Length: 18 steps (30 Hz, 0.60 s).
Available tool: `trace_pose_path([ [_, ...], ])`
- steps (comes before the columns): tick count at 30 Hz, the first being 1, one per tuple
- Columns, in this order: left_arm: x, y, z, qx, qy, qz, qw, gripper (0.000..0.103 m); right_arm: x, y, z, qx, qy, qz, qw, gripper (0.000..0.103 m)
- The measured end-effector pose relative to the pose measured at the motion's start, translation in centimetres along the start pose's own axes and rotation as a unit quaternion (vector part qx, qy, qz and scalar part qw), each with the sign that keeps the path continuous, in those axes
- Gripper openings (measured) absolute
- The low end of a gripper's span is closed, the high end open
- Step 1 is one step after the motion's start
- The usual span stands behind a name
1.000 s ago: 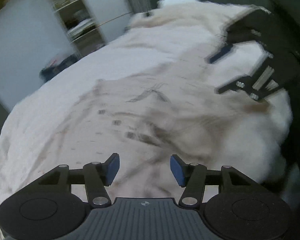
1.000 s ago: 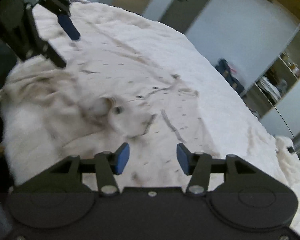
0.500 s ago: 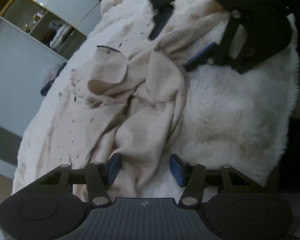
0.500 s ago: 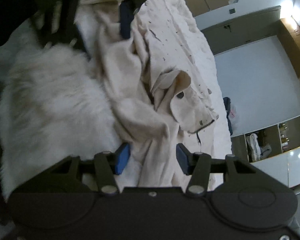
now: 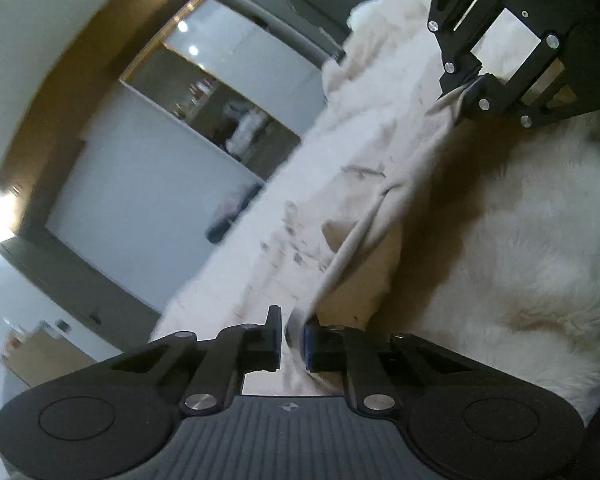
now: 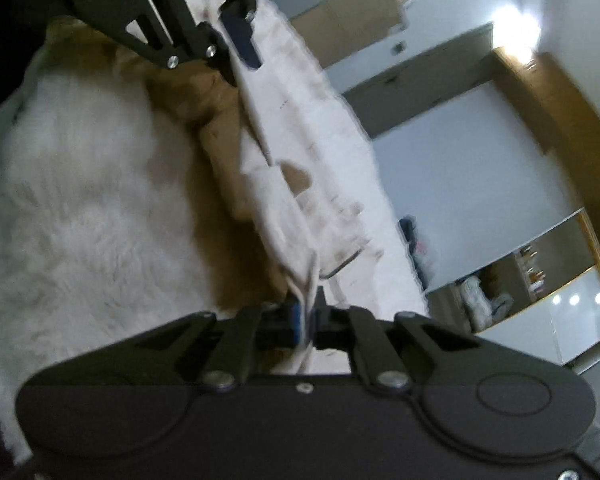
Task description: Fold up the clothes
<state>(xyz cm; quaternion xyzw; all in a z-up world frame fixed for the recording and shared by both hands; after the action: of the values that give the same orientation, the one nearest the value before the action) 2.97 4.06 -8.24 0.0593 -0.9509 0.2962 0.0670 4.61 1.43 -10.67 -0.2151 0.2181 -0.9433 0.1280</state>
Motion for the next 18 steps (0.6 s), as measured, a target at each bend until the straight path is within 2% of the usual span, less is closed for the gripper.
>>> trace_pose_path([
  [2,2.2,-0.8,-2.6,0.011,-0.024,0.015,0.9995,0.009,2.2,-1.0,1.1,-0.012,0.023,0.028,0.999,0.002],
  [4,3.7,-1.4,-4.5,0.023,-0.039,0.02,0.9988,0.009,3.9,-1.5,2.0,-0.02,0.043,0.043,0.998,0.001],
  [6,4.9,-1.5,-7.1,0.033,-0.069,0.018,0.9969,0.009,5.3,-1.8,3.0,-0.027,0.067,0.052,0.996,0.001],
  [8,5.4,-1.3,-8.3,0.042,-0.069,0.007,0.9967,0.009,7.0,-1.8,4.8,-0.039,0.097,0.053,0.993,0.001],
  [10,6.2,-0.7,-9.6,0.068,-0.037,-0.009,0.9969,0.014,7.3,-1.2,5.9,-0.054,0.096,0.038,0.993,0.002],
  [11,6.4,-0.3,-9.7,0.079,-0.012,-0.021,0.9966,0.022,7.5,-1.0,6.2,-0.064,0.088,0.034,0.994,0.003],
  [13,6.0,0.8,-8.4,0.092,0.056,-0.055,0.9926,0.024,7.7,-0.4,6.0,-0.076,0.074,0.028,0.994,0.01],
  [14,5.8,1.4,-7.4,0.093,0.084,-0.072,0.9895,0.025,7.3,-0.1,5.5,-0.089,0.051,0.017,0.995,0.013],
  [16,5.6,2.6,-5.4,0.089,0.134,-0.105,0.9815,0.026,6.5,0.8,4.3,-0.104,0.023,0.0,0.994,0.029],
  [18,5.9,3.6,-3.0,0.061,0.165,-0.13,0.9758,0.027,6.0,2.3,3.0,-0.124,-0.007,-0.041,0.991,0.031],
])
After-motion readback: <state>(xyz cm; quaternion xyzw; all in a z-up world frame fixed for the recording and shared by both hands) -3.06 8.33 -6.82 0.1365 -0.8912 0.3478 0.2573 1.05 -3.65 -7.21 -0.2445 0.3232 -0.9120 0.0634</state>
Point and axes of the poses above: each gripper's, at about its wrist camera, not at the fingertips, and x roughly against the way its jaws point, z to its right, y to its underside, the point moved 8 cm from there along -x, roughly the way its jaws point, and after that the axes turned 6 degrees about -y, right-handed, at the moved point
